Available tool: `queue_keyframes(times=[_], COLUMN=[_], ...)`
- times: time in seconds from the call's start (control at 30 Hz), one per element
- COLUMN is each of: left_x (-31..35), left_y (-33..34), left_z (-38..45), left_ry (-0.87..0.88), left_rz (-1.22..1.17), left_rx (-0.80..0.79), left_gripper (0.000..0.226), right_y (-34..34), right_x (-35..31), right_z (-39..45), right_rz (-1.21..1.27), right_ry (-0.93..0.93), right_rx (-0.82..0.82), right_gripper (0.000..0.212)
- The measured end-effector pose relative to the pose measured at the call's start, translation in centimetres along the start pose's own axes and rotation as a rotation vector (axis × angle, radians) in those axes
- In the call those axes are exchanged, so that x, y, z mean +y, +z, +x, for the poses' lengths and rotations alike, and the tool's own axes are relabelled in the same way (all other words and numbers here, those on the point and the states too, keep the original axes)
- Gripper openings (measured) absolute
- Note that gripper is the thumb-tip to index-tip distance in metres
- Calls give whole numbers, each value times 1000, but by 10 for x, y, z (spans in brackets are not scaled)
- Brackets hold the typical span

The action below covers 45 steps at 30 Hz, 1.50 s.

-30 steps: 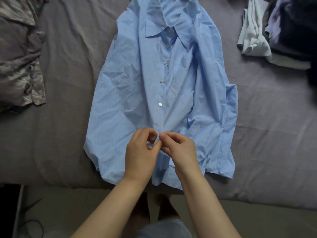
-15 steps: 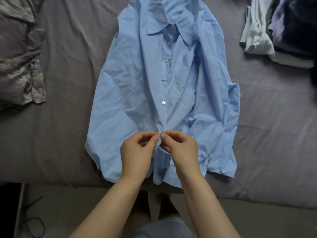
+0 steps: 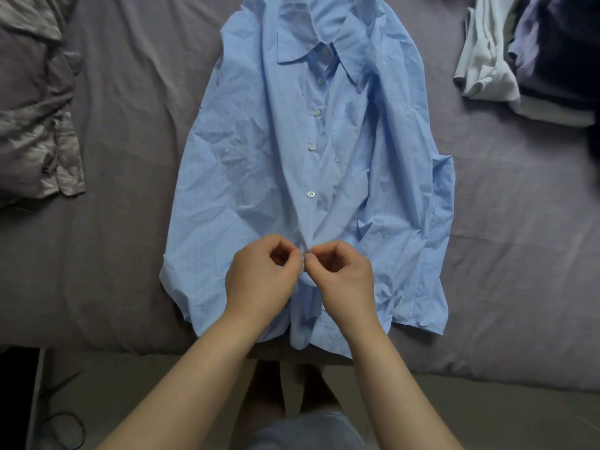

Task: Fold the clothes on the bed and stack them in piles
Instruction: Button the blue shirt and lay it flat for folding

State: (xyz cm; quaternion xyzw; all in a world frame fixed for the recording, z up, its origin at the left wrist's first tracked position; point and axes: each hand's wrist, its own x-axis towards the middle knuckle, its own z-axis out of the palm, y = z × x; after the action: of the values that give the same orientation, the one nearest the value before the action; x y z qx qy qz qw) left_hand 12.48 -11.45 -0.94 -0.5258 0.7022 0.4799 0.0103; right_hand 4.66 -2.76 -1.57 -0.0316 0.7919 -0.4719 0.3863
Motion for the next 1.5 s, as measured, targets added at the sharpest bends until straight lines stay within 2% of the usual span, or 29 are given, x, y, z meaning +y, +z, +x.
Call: queue_keyframes(times=[0.1,0.2,0.27,0.37,0.47,0.53,0.7,0.8,0.93,1.0,1.03,1.1,1.17,1.3,1.5], left_x=[-2,-4,-7,-14,-14,-11,-10,-11,-4,4,7,8,6,8,8], left_y=[0,6,10,15,17,17,14,9,5,5,6,5,3,-2,2], left_z=[-2,-6,-6,-5,-6,-7,-4,0,5,5,5,9,13,12,10], left_ry=[105,242,349,474,518,489,401,461,591,511,415,164,-12,-69,-64], left_rz=[84,154,203,264,259,241,228,283,500,479,427,219,-15,-83,-95], left_rx=[68,196,262,325,329,314,197,139,134,124,96,-11,-96,-150,-137], left_gripper=[13,12,9,12,15,14,12,12,14,16,16,16,13,15,12], right_y=[-1,5,8,7,7,7,-2,-8,-9,-7,-7,-8,-9,-12,-9], right_x=[1,-1,-5,-5,-4,-1,0,-2,-3,-3,-2,-1,1,3,2], right_z=[5,2,-3,-6,-8,-5,2,5,6,4,2,-2,-5,-4,3], right_rz=[-48,162,325,343,343,289,-61,-189,-397,-401,-373,-331,-308,-375,-502], right_ry=[-69,88,221,225,215,189,15,-44,-221,-270,-284,-323,-335,-377,-423], right_rx=[-41,-28,-82,-99,-50,-12,9,-27,-32,17,41,62,34,-13,6], right_gripper=[9,1,8,9,8,9,12,12,8,8,8,8,8,11,13])
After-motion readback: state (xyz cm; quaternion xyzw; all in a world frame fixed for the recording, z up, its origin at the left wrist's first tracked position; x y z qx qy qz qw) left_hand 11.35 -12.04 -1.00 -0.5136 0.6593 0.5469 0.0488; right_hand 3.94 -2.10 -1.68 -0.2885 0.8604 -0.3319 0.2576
